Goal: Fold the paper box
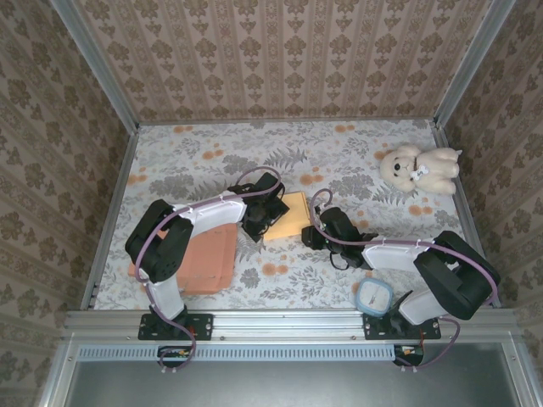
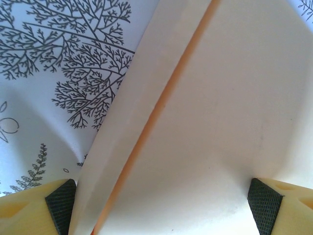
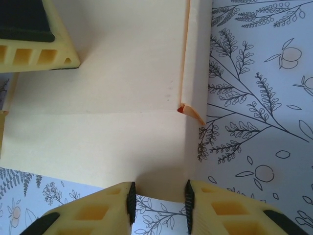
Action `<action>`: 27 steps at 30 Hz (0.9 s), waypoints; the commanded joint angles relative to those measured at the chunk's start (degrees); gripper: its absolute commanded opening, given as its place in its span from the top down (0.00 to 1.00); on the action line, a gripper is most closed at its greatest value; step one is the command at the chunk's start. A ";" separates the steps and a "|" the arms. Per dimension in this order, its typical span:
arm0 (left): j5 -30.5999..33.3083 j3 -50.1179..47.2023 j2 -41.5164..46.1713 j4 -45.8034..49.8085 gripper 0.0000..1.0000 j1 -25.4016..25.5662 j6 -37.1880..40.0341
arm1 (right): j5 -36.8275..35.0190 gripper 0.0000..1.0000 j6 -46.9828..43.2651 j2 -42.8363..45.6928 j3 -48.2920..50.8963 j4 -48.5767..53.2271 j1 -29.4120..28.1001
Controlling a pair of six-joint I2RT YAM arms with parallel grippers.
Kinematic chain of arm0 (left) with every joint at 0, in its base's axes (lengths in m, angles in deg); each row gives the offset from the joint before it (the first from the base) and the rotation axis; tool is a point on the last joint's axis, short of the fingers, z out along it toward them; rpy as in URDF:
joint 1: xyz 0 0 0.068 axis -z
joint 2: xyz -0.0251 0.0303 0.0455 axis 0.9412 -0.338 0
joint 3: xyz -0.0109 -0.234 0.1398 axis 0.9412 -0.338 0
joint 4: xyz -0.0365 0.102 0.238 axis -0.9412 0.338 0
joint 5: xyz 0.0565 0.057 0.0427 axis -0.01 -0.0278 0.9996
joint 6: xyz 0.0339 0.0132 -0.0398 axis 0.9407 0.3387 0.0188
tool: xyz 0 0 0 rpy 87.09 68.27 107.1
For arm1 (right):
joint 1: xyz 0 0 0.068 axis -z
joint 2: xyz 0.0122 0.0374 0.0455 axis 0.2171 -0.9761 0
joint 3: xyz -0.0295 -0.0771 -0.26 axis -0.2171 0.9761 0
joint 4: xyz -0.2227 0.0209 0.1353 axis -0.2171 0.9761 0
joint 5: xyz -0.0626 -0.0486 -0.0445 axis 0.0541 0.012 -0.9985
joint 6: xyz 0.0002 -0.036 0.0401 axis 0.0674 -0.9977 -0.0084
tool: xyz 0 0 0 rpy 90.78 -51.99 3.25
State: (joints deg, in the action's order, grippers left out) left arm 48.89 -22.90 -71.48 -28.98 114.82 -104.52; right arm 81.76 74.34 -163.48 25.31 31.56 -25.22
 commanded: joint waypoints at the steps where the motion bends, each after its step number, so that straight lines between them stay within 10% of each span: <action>1: -0.05 -1.44 -2.91 7.59 0.08 0.17 0.20 | 5.93 0.67 0.82 -0.18 -1.81 -4.39 -0.47; 27: 0.66 -0.59 -5.56 11.07 0.08 -0.71 5.85 | -4.02 0.68 -5.70 -6.10 0.21 -13.03 -0.39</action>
State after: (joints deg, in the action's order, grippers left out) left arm 50.20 -20.96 -72.46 -26.69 114.19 -100.41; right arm 79.75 70.73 -168.04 25.79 24.87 -25.17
